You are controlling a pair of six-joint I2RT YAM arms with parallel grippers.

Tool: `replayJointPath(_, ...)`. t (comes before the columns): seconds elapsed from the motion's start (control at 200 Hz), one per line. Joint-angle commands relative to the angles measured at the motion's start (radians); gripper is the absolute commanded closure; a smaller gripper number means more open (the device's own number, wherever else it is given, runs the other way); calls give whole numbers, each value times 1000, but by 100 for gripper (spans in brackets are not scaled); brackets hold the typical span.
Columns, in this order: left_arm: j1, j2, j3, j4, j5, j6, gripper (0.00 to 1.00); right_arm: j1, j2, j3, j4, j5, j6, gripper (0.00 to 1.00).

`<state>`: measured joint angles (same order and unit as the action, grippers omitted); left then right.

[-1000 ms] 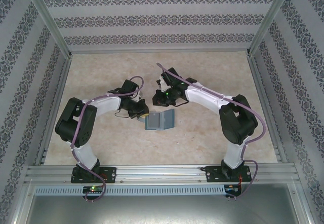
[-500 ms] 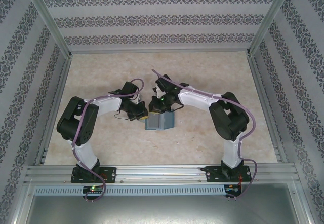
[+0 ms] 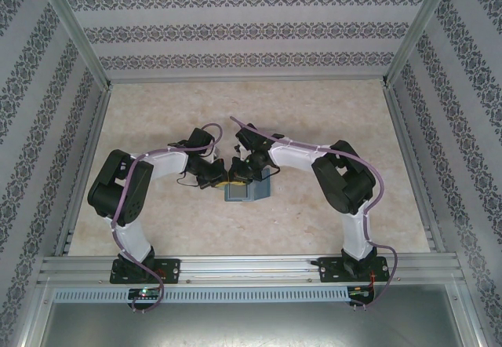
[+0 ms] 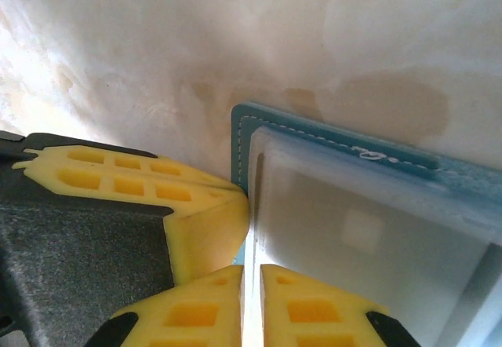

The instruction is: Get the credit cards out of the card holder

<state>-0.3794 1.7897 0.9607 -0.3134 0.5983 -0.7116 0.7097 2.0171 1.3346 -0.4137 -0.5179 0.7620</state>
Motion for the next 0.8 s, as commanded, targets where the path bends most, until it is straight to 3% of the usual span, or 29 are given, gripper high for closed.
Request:
replayJointPath(0.0,-7,14,-15,-24,-8,2,96,17,20,-19,-6,-1,19,85)
replayJointPath(0.42,-6,17,-11,-35,-10,7,97,20,1,-33,-111,107,0,78)
replayJointPath(0.635,-7,20,-5,-41,-11,12,97,32,-5,37,-272,252,-48,66)
replayJointPath(0.794,-6,23,0,-42,-11,13,97,47,2,90,-357,334,-76,62)
